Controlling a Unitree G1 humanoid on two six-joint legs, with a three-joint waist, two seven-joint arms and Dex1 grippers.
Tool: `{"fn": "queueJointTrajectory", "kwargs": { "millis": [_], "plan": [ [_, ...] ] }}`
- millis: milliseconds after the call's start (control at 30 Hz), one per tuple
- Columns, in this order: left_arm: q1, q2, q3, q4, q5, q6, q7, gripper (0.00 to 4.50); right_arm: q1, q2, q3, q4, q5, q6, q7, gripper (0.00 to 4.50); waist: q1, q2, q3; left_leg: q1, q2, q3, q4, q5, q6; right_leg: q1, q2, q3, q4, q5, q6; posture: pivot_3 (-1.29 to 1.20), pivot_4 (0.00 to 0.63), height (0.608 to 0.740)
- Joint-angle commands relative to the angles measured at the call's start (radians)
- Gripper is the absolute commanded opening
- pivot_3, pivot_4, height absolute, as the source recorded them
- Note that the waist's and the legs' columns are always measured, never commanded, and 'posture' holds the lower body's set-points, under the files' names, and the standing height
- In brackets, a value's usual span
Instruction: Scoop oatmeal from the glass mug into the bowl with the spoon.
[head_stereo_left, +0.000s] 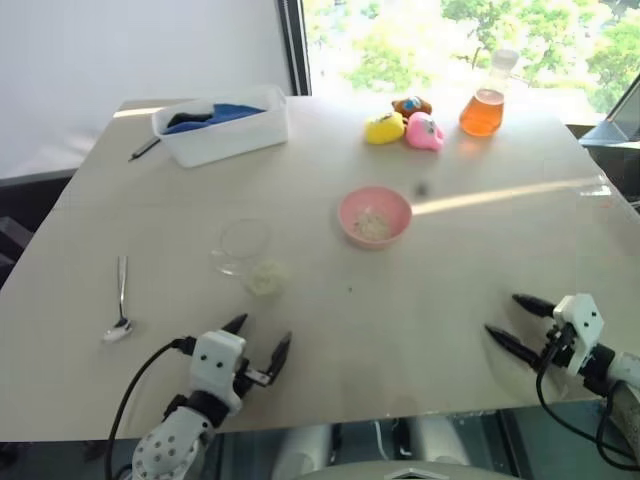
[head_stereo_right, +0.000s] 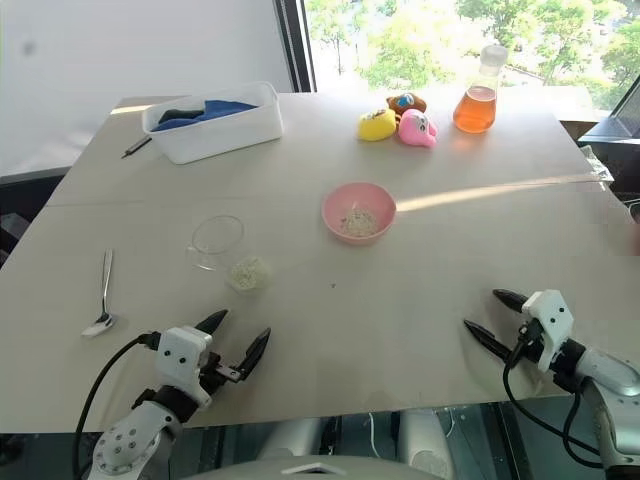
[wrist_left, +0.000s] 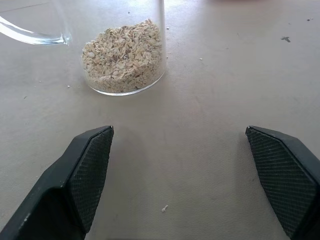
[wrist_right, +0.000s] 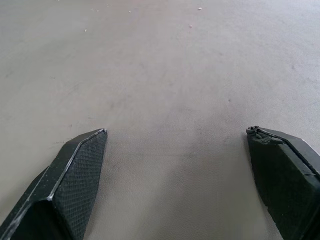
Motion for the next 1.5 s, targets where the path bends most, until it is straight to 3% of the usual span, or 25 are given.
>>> {"fn": "queueJointTrajectory", "kwargs": {
  "millis": [33,633,967,1200,1367,1500],
  "plan": [
    [0.008,0.011,0.020,0.000,0.001,-0.020,-0.005,4.47,0.000,0.002,-0.002,0.001,0.004,-0.008,0.003,4.50,0.000,0.000,0.000,0.000,0.000,0.000,0.000,0.000,0.000,0.000,0.000,0.000,0.000,0.000,0.000,0.00,0.150,0.740],
    [0.020,-0.012,0.054,0.006,-0.016,-0.026,0.002,4.47,-0.006,0.006,0.005,0.028,0.004,-0.026,0.013,4.50,0.000,0.000,0.000,0.000,0.000,0.000,0.000,0.000,0.000,0.000,0.000,0.000,0.000,0.000,0.000,0.00,0.150,0.740],
    [0.002,-0.029,0.093,0.016,-0.043,-0.041,0.003,4.47,-0.081,0.026,-0.007,0.030,0.046,-0.009,0.016,4.50,0.000,0.000,0.000,0.001,0.000,0.000,0.000,0.000,0.000,0.000,0.000,0.000,0.001,0.000,0.000,0.00,0.150,0.740],
    [-0.021,0.112,0.324,0.065,-0.165,0.014,-0.083,4.47,-0.068,-0.051,0.020,-0.062,0.090,0.036,0.153,4.50,0.000,0.001,0.001,0.000,0.000,-0.001,0.000,0.000,0.000,0.000,0.000,-0.001,0.001,0.000,0.000,0.00,0.150,0.740],
    [-0.175,0.253,0.578,0.192,-0.352,0.159,-0.082,4.47,-0.151,-0.077,0.055,-0.182,0.148,0.120,0.166,4.50,-0.001,0.001,0.003,0.001,0.000,-0.001,0.002,0.000,0.000,0.000,0.001,-0.001,0.003,0.000,0.000,0.00,0.150,0.740],
    [-0.263,0.349,0.641,0.300,-0.331,0.312,-0.012,4.47,-0.203,-0.069,0.090,-0.285,0.180,0.177,0.145,4.50,-0.001,0.001,0.003,0.001,0.001,-0.003,0.004,0.000,0.000,0.000,0.005,-0.002,0.005,0.001,0.002,0.00,0.150,0.740]
  ]
}}
